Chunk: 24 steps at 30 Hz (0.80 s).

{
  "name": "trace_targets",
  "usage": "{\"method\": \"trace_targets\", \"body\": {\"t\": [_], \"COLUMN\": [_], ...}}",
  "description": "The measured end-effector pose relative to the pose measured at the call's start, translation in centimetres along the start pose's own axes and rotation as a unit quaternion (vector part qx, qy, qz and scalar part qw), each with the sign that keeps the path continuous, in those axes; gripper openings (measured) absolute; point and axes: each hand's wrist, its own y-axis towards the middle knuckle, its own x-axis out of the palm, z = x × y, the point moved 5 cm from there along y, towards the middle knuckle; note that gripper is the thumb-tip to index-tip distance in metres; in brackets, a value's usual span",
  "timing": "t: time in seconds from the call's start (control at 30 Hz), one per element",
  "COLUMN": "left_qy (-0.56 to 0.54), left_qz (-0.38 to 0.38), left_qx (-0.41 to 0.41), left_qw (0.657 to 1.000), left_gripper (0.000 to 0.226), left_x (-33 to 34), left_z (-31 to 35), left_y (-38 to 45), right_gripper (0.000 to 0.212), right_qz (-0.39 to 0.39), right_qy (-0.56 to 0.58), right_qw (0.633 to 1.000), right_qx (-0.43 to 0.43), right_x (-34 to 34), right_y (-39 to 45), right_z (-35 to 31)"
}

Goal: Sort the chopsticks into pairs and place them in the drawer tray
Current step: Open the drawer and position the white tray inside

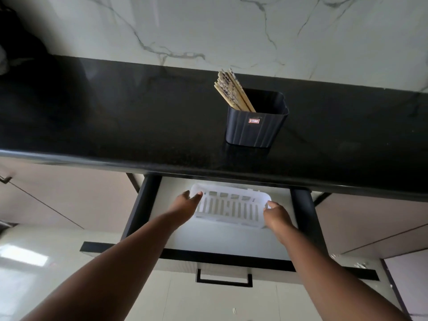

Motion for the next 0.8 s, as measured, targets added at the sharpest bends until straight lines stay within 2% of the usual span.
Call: {"method": "trace_targets", "body": {"t": [0.1, 0.27, 0.5, 0.6, 0.67, 0.77, 0.8], "left_qy": [0.067, 0.137, 0.219, 0.239, 0.238, 0.168, 0.127], "left_qz": [0.03, -0.017, -0.033, -0.038, -0.045, -0.047, -0.043], "left_qx": [-0.027, -0.03, -0.001, 0.0, 0.008, 0.036, 0.04], "left_qw": [0.997, 0.99, 0.975, 0.97, 0.97, 0.984, 0.99], "left_gripper": [0.07, 0.062, 0.07, 0.063, 0.057, 0.046, 0.043], "left_x": [-0.4, -0.3, -1.6, -3.1, -4.2, -5.6, -6.1], "left_z": [-0.9, -2.5, -0.9, 1.1, 3.5, 8.5, 10.3], "left_y": [0.0, -0.6, -2.2, -3.0, -3.7, -4.6, -4.8], "right_gripper": [0.05, 0.039, 0.056, 0.061, 0.05, 0.01, 0.014], "right_qz": [0.014, -0.02, -0.054, -0.055, -0.035, 0.018, 0.037], "right_qy": [-0.006, -0.046, -0.099, -0.114, -0.106, -0.057, -0.026], "right_qw": [1.0, 0.999, 0.994, 0.991, 0.991, 0.987, 0.983], "right_qx": [0.003, 0.008, -0.012, -0.033, -0.07, -0.152, -0.177], "right_x": [-0.3, -0.8, -2.4, -3.9, -5.3, -8.0, -9.0], "right_y": [-0.6, -2.0, -3.8, -4.8, -5.4, -6.4, -6.7], "right_z": [1.2, 2.0, 0.4, -1.9, -4.5, -9.3, -11.0]}}
